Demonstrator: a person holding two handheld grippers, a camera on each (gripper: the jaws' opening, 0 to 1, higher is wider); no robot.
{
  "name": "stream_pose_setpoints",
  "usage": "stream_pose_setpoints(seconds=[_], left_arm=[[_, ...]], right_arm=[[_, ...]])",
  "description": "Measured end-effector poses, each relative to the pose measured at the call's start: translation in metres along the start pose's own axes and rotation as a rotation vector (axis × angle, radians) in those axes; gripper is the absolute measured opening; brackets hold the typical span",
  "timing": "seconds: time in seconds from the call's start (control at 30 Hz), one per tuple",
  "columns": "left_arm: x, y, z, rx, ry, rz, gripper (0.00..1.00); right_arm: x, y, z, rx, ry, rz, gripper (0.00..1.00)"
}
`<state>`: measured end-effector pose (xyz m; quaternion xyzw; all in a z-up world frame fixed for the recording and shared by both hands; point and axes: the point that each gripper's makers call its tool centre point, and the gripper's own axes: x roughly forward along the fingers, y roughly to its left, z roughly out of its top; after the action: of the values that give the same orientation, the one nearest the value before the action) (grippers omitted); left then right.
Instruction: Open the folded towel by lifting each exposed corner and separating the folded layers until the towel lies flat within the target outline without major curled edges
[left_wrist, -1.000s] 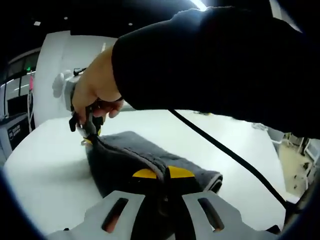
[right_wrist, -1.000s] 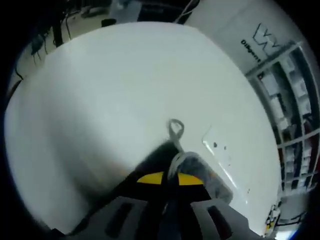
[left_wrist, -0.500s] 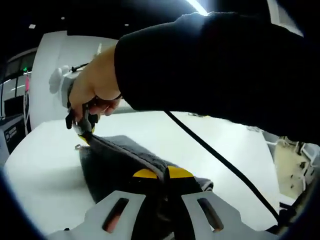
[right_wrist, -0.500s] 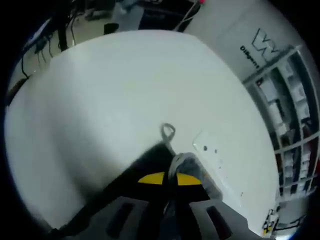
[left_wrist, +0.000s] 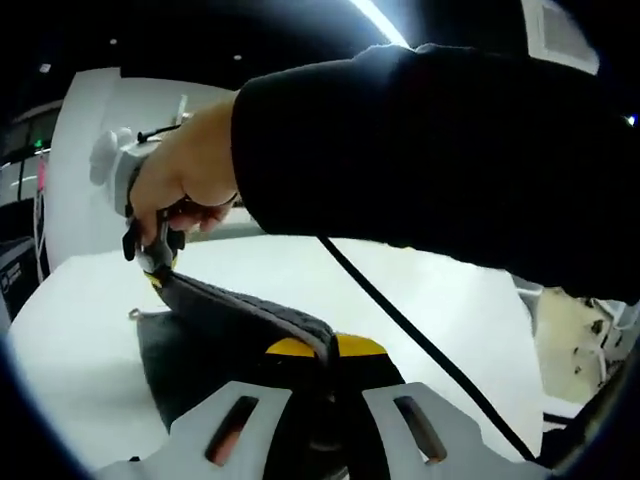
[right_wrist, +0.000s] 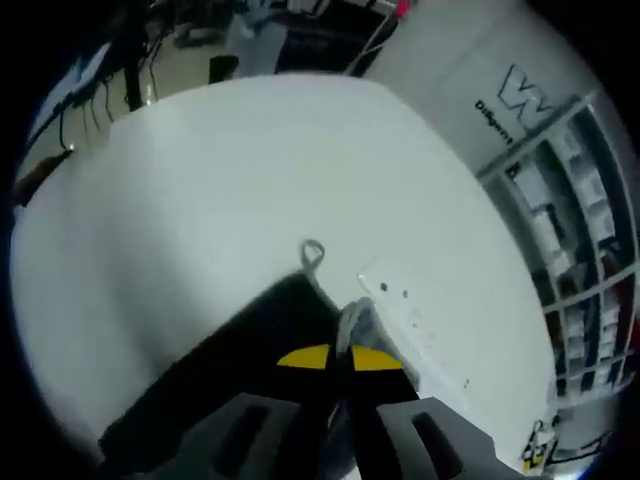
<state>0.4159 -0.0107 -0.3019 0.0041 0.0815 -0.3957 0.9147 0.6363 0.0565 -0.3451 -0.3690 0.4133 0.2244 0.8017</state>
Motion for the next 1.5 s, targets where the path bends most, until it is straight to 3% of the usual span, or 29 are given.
stream_pose_setpoints(seconds=[0.27, 0.87, 1.5], left_arm=[[0.012, -0.013, 0.007, 0.023, -0.003, -0.024, 0.02], [0.042, -0.073, 0.020, 0.053, -0.023, -0.097, 0.02], [0.070, -0.097, 0.017, 0.068, -0.008, -0.109, 0.02]], right_arm=[[-0.016, -0.016, -0.008, 0.008, -0.024, -0.022, 0.00], [-0.051, -0.074, -0.055, 0.051, -0.049, -0.085, 0.00], [-0.054, -0.106, -0.093, 0.082, -0.062, -0.125, 0.00]])
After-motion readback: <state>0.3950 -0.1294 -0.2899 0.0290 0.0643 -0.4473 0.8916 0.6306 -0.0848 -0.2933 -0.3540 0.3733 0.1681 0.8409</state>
